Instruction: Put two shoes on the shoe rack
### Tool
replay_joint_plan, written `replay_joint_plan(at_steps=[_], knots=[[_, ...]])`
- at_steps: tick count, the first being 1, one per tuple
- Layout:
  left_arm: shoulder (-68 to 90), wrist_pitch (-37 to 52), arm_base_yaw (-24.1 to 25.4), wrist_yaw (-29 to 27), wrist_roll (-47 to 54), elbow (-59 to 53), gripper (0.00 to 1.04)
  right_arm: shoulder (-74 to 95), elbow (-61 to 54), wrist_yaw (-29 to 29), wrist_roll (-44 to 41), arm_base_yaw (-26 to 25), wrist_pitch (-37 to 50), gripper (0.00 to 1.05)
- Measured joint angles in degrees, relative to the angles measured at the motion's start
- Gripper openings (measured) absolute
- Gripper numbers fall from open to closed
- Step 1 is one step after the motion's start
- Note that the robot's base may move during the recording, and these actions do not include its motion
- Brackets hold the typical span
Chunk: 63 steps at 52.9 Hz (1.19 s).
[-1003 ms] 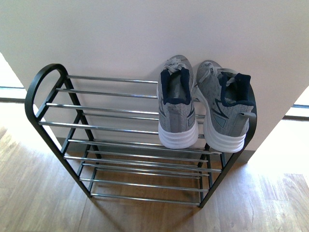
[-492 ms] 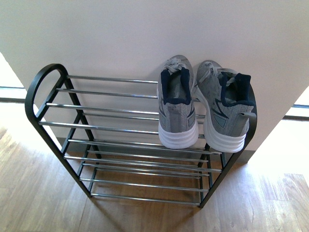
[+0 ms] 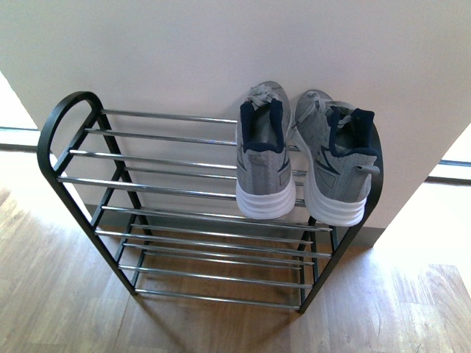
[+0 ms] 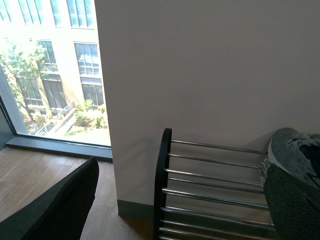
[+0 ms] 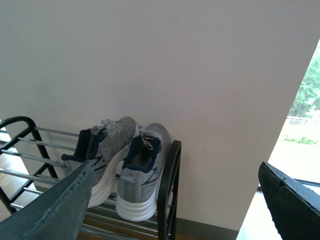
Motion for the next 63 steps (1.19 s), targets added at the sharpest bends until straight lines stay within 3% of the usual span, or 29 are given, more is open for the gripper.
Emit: replay_joint_plan(at_steps=[63], knots=[[0.0,0.0,0.0,0.2,0.0,0.0,0.95,0.0,0.0,0.2,0.0,0.1,-0.1,0.96]])
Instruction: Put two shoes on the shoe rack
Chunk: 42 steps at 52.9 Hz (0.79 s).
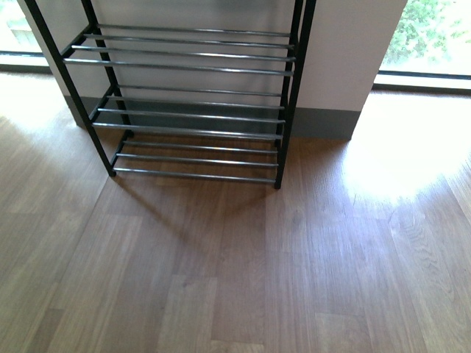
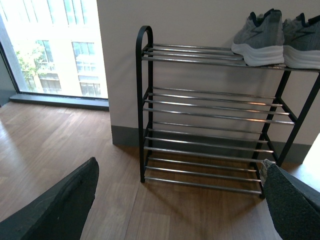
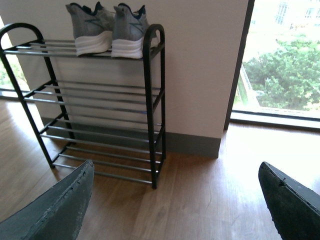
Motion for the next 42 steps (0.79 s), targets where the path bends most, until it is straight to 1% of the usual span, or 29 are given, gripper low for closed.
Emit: replay_joint_plan(at_steps=[42], knots=[[0.0,0.0,0.1,0.0,0.0,0.0,0.95,-0.1,0.0,0.1,0.1,0.0,-0.1,0.96]])
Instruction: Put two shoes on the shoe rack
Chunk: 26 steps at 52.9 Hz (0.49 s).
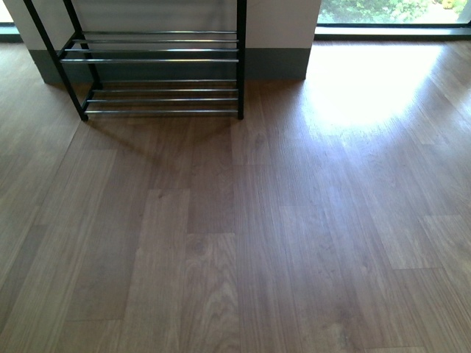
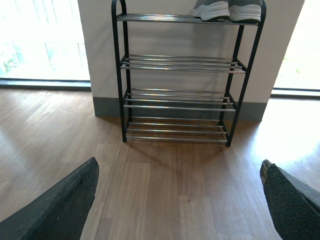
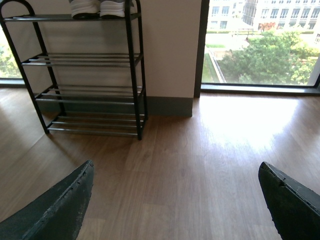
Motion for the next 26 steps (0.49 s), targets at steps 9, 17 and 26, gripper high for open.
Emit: replay_joint_plan(at_steps=[9,17,26], knots=[[0.0,0.0,0.0,0.1,0.0,0.0,0.95,0.0,0.0,0.2,0.0,0.0,0.0,0.96],[0.0,0.0,0.0,0.1,0.0,0.0,0.95,0.1,0.0,0.2,0.0,0.0,0.0,0.96],[0.0,0.0,0.0,0.0,0.0,0.0,0.95,0.1,0.0,0.2,0.0,0.0,0.0,0.96]])
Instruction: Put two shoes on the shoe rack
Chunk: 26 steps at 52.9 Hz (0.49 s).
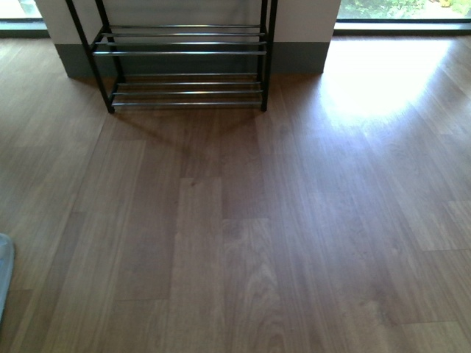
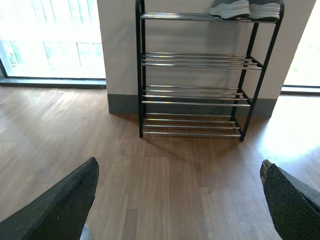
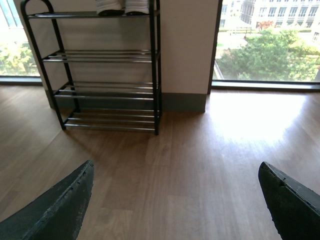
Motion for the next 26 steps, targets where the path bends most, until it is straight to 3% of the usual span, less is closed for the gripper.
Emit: replay_joint_plan(at_steps=[26], knots=[[0.0,0.1,0.0,0.0,0.0,0.0,0.95,0.0,0.0,-0.2,0.0,0.0,0.0,0.96]])
